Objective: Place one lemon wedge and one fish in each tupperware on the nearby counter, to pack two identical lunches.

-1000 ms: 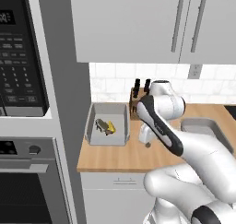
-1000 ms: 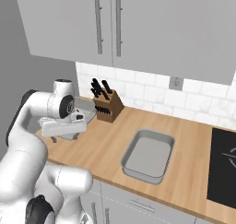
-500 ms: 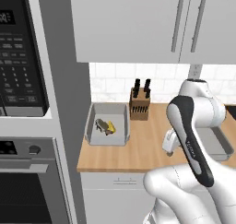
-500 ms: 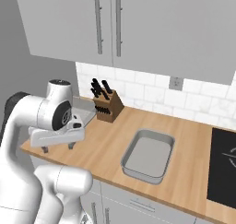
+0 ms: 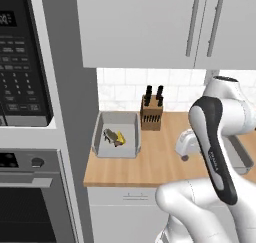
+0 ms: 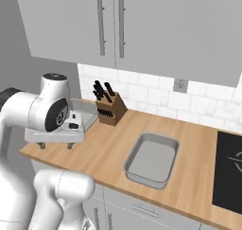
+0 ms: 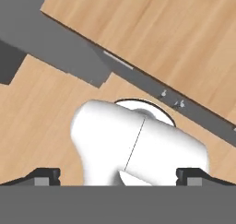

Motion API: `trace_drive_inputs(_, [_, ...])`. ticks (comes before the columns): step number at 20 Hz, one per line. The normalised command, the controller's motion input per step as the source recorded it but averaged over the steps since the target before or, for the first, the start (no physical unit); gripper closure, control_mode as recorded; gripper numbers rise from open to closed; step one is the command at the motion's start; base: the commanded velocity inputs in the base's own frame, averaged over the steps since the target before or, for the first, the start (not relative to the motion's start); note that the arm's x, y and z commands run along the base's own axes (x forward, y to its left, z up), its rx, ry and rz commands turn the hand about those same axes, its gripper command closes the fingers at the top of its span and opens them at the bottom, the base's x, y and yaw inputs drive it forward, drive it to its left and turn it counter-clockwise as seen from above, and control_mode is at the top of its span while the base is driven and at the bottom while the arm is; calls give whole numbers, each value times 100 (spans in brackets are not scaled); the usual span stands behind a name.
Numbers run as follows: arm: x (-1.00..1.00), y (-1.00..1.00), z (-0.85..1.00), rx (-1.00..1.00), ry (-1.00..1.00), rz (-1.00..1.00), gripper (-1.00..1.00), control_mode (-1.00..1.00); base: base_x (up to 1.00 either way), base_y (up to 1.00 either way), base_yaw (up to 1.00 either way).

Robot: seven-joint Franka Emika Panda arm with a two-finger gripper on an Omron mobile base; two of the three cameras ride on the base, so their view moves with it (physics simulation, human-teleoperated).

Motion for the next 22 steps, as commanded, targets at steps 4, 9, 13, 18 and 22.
trace_drive_inputs(4, [-61, 3, 50, 0, -3, -33, -100, -100, 0, 0, 0])
trace_drive_inputs(9, [-63, 14, 23, -1, -7, -6, -100, -100, 0, 0, 0])
trace_drive_inputs(13, [0, 0, 0, 0, 0, 0, -100, -100, 0, 0, 0])
trace_drive_inputs(18, [-7, 0, 0, 0, 0, 0, -100, 100, -14, 7, 1])
trace_drive_inputs(22, [0, 0, 0, 0, 0, 0, -100, 100, -100, 79, 22])
